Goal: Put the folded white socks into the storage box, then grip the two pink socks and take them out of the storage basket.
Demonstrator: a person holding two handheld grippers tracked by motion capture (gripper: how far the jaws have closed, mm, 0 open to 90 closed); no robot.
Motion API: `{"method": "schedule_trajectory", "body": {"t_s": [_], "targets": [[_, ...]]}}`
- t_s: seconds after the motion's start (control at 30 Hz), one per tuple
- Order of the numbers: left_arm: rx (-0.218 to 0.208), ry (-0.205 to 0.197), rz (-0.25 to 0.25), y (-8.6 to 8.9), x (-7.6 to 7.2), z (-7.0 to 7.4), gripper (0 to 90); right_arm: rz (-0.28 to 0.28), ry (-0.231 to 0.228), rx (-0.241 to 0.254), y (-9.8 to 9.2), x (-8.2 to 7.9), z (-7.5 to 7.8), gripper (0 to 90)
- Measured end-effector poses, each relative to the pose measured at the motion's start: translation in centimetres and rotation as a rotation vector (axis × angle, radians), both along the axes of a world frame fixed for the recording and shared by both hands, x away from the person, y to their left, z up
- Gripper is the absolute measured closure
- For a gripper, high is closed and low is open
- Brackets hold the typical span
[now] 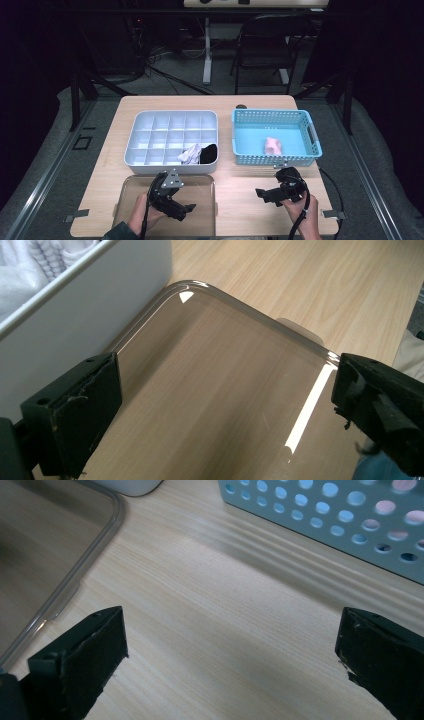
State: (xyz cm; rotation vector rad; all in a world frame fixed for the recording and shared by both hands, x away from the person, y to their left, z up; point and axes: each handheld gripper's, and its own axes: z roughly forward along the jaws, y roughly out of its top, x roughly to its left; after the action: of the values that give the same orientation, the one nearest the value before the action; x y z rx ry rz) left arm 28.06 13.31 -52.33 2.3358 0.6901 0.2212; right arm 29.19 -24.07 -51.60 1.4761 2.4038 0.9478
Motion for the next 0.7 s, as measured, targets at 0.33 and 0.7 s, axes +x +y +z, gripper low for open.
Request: {"method": "schedule_trajectory", "body": {"t_s": [0.33, 0.7], "targets": [[0.007, 0.013, 0.0, -0.1, 0.3, -0.3, 0.2, -0.009, -0.021, 0.032, -0.8, 0.1, 1.8, 0.0], [0.021, 0.014, -0.01, -0.3, 0.2, -0.4, 0.2, -0.039, -0.063, 0.019, -2.1, 2.6, 4.5, 0.5]]}}
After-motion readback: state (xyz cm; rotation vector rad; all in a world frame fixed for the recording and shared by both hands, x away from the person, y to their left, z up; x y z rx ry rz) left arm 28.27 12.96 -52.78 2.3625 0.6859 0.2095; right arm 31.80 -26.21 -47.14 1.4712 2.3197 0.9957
